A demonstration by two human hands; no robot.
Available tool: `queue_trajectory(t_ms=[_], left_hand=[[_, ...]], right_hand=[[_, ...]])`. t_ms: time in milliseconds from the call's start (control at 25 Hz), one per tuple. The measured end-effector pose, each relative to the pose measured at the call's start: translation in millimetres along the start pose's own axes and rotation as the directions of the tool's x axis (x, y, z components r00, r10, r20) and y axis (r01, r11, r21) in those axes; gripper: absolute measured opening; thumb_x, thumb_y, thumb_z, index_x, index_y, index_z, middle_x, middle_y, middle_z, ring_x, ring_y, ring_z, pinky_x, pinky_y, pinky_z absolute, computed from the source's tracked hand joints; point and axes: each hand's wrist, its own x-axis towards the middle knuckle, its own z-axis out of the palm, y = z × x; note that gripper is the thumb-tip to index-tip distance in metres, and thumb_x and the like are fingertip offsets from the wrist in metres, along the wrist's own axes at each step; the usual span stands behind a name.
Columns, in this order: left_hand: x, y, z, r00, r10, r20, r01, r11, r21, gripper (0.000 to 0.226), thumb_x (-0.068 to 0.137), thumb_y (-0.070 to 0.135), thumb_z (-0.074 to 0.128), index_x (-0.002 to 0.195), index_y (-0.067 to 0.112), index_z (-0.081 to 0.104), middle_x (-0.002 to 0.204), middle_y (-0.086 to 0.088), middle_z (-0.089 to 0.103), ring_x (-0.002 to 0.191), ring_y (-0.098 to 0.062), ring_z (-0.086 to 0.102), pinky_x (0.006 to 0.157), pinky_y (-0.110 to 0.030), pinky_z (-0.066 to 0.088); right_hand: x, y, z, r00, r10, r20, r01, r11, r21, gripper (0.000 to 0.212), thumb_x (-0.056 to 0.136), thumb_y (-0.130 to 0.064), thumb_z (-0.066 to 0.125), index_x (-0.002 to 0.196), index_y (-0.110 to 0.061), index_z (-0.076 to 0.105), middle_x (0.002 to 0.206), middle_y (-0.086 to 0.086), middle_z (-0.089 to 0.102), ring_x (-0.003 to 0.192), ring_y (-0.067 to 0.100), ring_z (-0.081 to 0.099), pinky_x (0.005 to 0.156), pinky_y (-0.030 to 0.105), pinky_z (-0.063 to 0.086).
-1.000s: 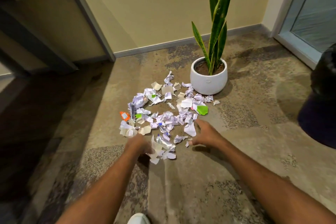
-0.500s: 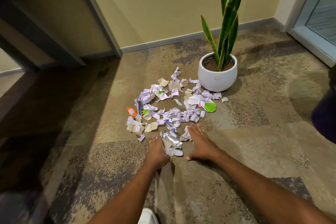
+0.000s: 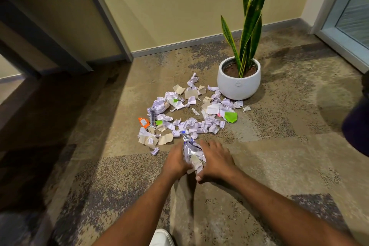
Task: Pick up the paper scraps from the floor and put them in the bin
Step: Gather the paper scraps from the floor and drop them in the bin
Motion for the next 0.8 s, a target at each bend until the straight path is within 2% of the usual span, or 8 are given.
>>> queue_trajectory(t_ms=[80,200,280,400,520,600,680,800], left_hand=[[5.4,-1.7,-7.2,0.991,-0.112,0.071,0.104,0.988,0.111,0.106,0.064,0.018,0.099,0.15,0.029,0.039,0.139,-0.007,0.046,0.118,-0.024,0.05,0.096,-0.041,0.057],[9.1,-6.3,-10.3,0.971,-0.179,0.155,0.157,0.977,0.145,0.119,0.062,0.009,0.098,0.157,0.032,0.029,0.145,-0.01,0.034,0.126,-0.033,0.049,0.095,-0.042,0.061],[9.5,-8.7,-8.0,0.977,-0.163,0.14,0.145,0.981,0.127,0.116,0.063,0.003,0.094,0.156,0.033,0.03,0.141,-0.009,0.032,0.126,-0.036,0.051,0.092,-0.046,0.063],[11.2,-9.1,-3.3,0.988,-0.12,0.092,0.112,0.99,0.088,0.105,0.066,-0.002,0.088,0.151,0.037,0.038,0.13,-0.004,0.034,0.116,-0.028,0.051,0.087,-0.045,0.065],[11.6,-9.5,-1.7,0.996,-0.068,0.059,0.064,0.996,0.059,0.106,0.067,-0.002,0.087,0.155,0.037,0.041,0.131,-0.004,0.039,0.12,-0.028,0.053,0.103,-0.044,0.057],[11.0,-11.3,-1.0,0.998,-0.032,0.05,0.028,0.997,0.066,0.1,0.07,-0.002,0.085,0.156,0.032,0.045,0.127,-0.004,0.042,0.122,-0.03,0.055,0.106,-0.042,0.053],[9.4,-14.4,-4.2,0.997,-0.008,0.079,0.001,0.996,0.094,0.096,0.071,0.001,0.086,0.155,0.027,0.049,0.122,-0.003,0.042,0.121,-0.029,0.056,0.104,-0.039,0.053],[6.2,-25.5,-16.0,0.978,0.037,0.206,-0.084,0.97,0.227,0.103,0.068,0.007,0.092,0.158,0.025,0.044,0.127,-0.002,0.041,0.113,-0.024,0.057,0.096,-0.037,0.055]], right_hand=[[1.2,1.3,0.9,0.998,0.049,0.032,-0.049,0.999,-0.011,0.151,0.044,-0.071,0.094,0.163,-0.025,0.013,0.164,0.013,0.026,0.148,0.036,0.031,0.112,0.051,0.045],[6.2,0.4,6.3,0.997,0.062,0.041,-0.064,0.997,0.042,0.151,0.047,-0.061,0.1,0.164,-0.023,0.013,0.16,0.015,0.024,0.145,0.039,0.036,0.111,0.048,0.046],[11.7,-2.4,8.9,0.998,0.052,0.021,-0.054,0.994,0.097,0.145,0.048,-0.054,0.103,0.162,-0.023,0.019,0.151,0.012,0.029,0.137,0.037,0.042,0.106,0.045,0.048],[21.4,-8.4,9.4,0.999,0.024,0.022,-0.027,0.989,0.142,0.136,0.049,-0.046,0.104,0.158,-0.023,0.026,0.147,0.011,0.031,0.133,0.037,0.046,0.105,0.045,0.05],[29.9,-15.2,8.9,1.0,-0.021,0.023,0.018,0.991,0.135,0.13,0.052,-0.042,0.104,0.158,-0.025,0.032,0.149,0.01,0.033,0.134,0.038,0.046,0.107,0.045,0.05],[34.5,-19.6,8.7,0.999,-0.04,0.032,0.036,0.992,0.117,0.121,0.053,-0.041,0.103,0.154,-0.028,0.039,0.148,0.01,0.035,0.133,0.038,0.047,0.104,0.045,0.051],[37.6,-21.8,9.1,0.998,-0.045,0.054,0.04,0.995,0.087,0.114,0.054,-0.042,0.103,0.15,-0.029,0.043,0.149,0.01,0.035,0.135,0.039,0.046,0.103,0.047,0.051],[41.2,-21.9,7.9,0.996,-0.026,0.087,0.02,0.997,0.07,0.118,0.054,-0.043,0.104,0.153,-0.033,0.04,0.153,0.01,0.034,0.138,0.038,0.045,0.106,0.048,0.051]])
